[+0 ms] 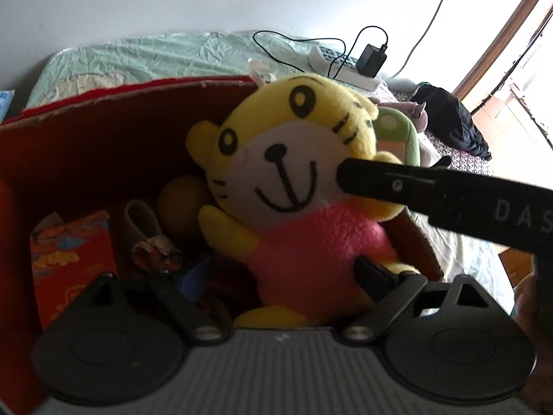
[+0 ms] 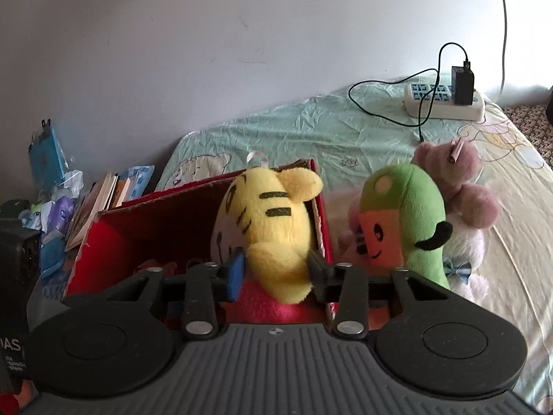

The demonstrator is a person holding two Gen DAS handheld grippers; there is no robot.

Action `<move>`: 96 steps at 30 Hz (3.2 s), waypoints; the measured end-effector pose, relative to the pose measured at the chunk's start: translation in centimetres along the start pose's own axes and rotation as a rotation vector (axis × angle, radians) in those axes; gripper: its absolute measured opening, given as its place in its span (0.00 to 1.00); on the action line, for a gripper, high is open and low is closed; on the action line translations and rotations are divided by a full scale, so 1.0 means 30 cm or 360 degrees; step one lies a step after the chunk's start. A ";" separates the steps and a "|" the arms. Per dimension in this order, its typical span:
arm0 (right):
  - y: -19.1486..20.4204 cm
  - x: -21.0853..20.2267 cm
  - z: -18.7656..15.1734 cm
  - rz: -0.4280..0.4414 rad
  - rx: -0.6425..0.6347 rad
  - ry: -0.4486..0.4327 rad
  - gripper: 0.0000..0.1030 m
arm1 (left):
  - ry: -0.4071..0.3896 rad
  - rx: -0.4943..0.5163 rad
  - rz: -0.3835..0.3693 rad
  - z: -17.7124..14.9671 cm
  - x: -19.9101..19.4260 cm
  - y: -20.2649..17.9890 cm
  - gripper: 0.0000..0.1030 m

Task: Organize objects
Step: 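Carry the tiger plush with the right gripper over the red box, then lower the tiger into the red box and open the right gripper, then withdraw the right gripper and move it toward the green plush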

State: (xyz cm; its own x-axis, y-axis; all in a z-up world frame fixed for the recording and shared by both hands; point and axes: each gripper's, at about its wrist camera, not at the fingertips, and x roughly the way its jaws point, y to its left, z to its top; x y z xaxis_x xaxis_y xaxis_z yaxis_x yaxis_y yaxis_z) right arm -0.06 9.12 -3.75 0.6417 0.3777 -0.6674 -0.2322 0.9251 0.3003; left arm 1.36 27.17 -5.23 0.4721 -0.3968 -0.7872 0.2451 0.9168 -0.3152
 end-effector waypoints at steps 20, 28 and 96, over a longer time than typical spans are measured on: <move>-0.025 0.001 -0.013 0.0010 0.0031 -0.0021 0.36 | -0.0016 0.0083 0.0316 0.021 -0.024 -0.099 0.93; -0.016 -0.037 -0.026 -0.0014 -0.0010 -0.0057 0.36 | -0.0018 0.0044 0.0419 0.012 -0.046 -0.103 0.93; -0.099 -0.228 -0.086 0.0126 -0.0064 -0.0111 0.42 | -0.0123 0.0121 0.1016 -0.060 -0.150 -0.336 0.97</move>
State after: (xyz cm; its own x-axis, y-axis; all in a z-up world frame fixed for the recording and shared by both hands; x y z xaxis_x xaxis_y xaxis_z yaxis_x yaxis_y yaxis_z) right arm -5.63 3.89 -1.82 0.6690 0.4476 -0.5933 -0.3127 0.8937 0.3217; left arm -4.76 19.79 0.54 0.6038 0.2209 -0.7659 -0.0460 0.9689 0.2432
